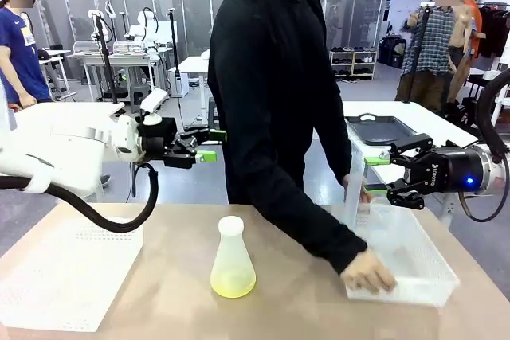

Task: Prepare the solutions needed for the experiment.
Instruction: When the human places the Big flask in the center of the table, pick up the Big flask and place it in the left Organizing basket.

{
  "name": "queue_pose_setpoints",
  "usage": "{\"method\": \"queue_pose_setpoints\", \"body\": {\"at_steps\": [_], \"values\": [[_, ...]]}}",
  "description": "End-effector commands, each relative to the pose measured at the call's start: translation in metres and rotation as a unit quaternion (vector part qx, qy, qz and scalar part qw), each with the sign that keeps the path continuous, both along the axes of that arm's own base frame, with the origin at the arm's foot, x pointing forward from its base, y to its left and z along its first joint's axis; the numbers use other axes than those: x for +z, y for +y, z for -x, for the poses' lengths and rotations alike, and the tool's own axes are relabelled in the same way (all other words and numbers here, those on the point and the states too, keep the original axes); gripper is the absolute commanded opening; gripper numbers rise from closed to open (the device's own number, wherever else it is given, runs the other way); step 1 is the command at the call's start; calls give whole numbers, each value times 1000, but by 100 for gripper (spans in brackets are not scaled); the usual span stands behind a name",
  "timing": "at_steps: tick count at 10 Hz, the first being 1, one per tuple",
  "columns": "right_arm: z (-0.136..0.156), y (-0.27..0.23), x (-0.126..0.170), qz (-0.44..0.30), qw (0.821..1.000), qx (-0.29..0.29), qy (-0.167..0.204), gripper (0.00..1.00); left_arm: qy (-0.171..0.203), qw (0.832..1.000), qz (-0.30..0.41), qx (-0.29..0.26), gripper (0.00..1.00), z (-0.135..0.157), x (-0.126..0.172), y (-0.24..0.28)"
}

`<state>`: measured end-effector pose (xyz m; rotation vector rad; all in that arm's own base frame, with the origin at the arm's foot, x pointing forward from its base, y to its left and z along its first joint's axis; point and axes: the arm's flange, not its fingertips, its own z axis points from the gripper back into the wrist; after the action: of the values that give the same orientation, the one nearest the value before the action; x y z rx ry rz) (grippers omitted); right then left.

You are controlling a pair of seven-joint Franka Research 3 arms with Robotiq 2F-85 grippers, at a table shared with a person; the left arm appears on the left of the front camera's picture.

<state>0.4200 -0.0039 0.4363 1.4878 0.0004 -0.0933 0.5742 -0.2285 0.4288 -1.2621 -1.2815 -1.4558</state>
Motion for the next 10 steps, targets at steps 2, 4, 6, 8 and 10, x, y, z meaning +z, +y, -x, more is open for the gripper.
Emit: {"method": "queue_pose_setpoints", "body": {"at_steps": [2,4,6,8,10], "values": [[1,1,2,-4,1000,-2,-5,56,-41,997,-15,-68,100,-16,-21,-12],[1,1,2,-4,1000,-2,-5,56,-55,992,-12,-109,100,-27,-41,-16],[1,1,2,-4,1000,-2,-5,56,-57,987,-3,-149,100,-37,-56,-26],[1,1,2,-4,1000,-2,-5,56,-53,983,0,-173,100,-35,-65,-34],[1,1,2,-4,1000,-2,-5,56,-46,989,-12,-138,100,-26,-62,-27]]}}
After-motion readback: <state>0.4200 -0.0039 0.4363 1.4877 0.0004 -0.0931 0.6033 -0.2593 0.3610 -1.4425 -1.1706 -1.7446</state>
